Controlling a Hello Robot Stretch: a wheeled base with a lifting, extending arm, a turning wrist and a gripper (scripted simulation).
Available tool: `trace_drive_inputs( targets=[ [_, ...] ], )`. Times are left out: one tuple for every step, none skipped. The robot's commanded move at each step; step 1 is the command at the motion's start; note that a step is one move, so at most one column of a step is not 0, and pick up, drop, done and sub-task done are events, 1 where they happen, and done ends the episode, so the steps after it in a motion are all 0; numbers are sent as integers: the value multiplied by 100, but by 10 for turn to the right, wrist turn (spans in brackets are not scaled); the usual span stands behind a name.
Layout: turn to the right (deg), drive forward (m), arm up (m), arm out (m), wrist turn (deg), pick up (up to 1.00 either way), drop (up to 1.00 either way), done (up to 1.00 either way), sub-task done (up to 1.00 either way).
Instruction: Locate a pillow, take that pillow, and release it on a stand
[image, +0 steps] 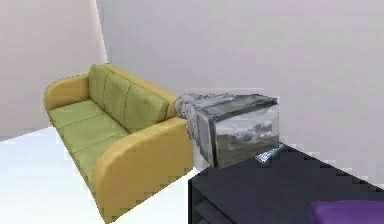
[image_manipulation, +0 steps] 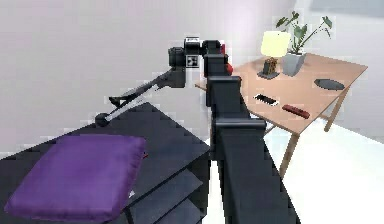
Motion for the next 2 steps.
trace_drive_inputs(
  targets=[
    [0,0,0,-8,0,0,0,0,0],
    [0,0,0,0,0,0,0,100,0]
  ],
)
